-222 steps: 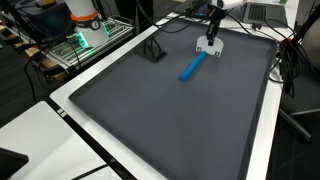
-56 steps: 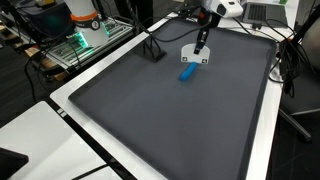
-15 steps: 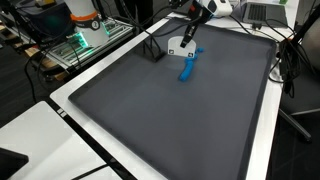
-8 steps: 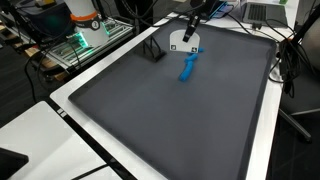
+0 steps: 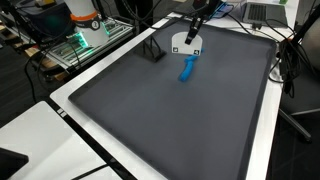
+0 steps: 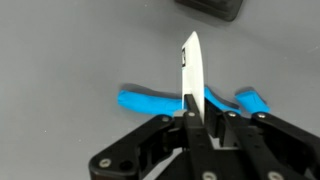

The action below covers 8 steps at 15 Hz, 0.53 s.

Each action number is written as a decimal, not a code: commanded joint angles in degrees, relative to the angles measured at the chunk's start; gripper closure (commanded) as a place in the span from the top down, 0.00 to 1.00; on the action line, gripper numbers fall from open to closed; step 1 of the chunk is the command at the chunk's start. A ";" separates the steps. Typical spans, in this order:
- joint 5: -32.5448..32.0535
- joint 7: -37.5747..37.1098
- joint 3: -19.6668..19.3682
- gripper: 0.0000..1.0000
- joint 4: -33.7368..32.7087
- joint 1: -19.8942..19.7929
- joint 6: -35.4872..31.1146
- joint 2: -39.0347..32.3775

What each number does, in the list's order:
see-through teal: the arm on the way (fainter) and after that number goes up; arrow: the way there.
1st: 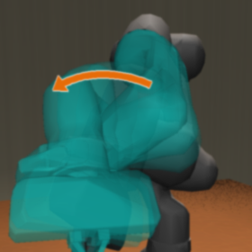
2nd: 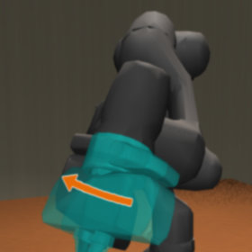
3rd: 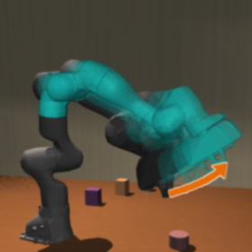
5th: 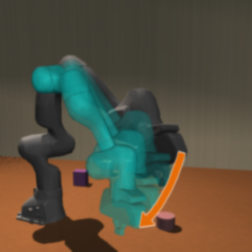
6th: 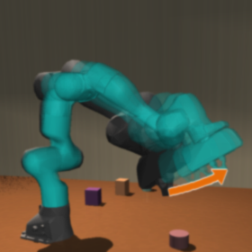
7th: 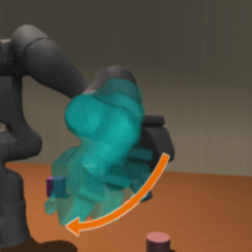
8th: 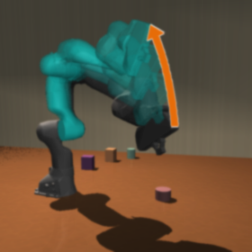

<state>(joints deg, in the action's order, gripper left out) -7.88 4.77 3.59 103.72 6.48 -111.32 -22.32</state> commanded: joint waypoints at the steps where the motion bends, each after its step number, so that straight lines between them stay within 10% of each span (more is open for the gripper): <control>1: -1.31 -1.14 -0.37 0.02 -2.03 -0.05 -0.84 -2.65; 8: -3.74 -2.67 -1.52 0.02 -4.72 0.28 -3.09 -6.30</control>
<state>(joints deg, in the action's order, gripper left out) -9.99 3.58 2.59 100.39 6.51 -113.45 -26.82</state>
